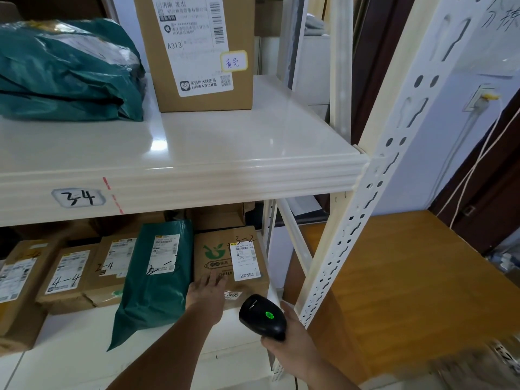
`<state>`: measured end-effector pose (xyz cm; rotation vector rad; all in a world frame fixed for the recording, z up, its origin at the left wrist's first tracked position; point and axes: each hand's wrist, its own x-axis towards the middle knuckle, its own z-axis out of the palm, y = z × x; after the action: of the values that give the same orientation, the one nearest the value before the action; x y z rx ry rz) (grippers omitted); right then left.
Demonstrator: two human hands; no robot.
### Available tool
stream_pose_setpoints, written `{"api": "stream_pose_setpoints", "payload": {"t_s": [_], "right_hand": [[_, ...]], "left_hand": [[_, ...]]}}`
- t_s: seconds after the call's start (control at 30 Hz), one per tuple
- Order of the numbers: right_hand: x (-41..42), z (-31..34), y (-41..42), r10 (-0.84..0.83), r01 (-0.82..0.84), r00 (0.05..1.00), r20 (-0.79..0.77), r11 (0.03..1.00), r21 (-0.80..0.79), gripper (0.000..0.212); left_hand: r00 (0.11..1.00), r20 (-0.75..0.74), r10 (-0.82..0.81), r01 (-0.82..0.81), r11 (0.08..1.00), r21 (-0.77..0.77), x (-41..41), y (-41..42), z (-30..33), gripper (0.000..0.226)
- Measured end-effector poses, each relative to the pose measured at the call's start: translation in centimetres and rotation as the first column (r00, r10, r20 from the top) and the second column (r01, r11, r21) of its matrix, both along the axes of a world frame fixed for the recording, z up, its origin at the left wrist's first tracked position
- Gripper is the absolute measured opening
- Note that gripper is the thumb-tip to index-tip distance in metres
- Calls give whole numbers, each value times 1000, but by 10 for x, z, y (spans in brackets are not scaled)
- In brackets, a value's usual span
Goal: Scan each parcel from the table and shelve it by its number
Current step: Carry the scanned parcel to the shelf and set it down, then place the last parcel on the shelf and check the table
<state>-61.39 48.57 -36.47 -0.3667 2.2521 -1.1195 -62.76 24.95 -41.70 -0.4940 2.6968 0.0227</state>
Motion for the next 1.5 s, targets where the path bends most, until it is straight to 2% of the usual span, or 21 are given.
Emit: {"api": "stream_pose_setpoints", "payload": {"t_s": [0.2, 0.33, 0.37, 0.5, 0.77, 1.0, 1.07, 1.13, 1.23, 1.37, 1.5], "right_hand": [[3, -3, -2, -20, 19, 999, -34, 1000, -15, 60], [0, -14, -4, -18, 18, 1000, -24, 1000, -7, 43], [-2, -18, -3, -21, 21, 1000, -24, 1000, -8, 45], [-5, -28, -3, -30, 30, 999, -10, 999, -23, 75], [-2, -12, -3, -28, 27, 999, -39, 999, -44, 55], [2, -1, 3, -48, 46, 998, -33, 997, -67, 49], [5, 5, 8, -58, 56, 998, -32, 996, -68, 52], [8, 12, 13, -65, 62, 997, -43, 995, -75, 56], [15, 26, 19, -65, 61, 997, -32, 993, -98, 48], [34, 41, 29, -108, 101, 993, -50, 986, -131, 38], [59, 57, 37, -111, 103, 993, -46, 981, -164, 36]], "left_hand": [[1000, 19, 7, -7, 1000, 7, 2, 1, -2, 97], [1000, 28, 1, -2, 1000, 1, 3, 1, 0, 98], [1000, 25, 1, -1, 1000, -2, 3, 1, -1, 98], [1000, 13, -2, 2, 1000, -1, 4, 0, -2, 97], [1000, 2, 5, -5, 1000, 15, 4, -2, -2, 98], [999, 44, -2, -3, 996, 94, 7, -7, 0, 106], [1000, -4, -1, 1, 992, 130, 11, -6, 3, 103], [991, -129, -34, 52, 989, 137, 22, -4, 9, 93], [963, -250, -106, 144, 980, 138, 42, -2, 25, 81], [948, -292, -128, 170, 978, 123, 66, -3, 53, 72], [947, -309, -91, 139, 981, 137, 95, 6, 86, 73]]}}
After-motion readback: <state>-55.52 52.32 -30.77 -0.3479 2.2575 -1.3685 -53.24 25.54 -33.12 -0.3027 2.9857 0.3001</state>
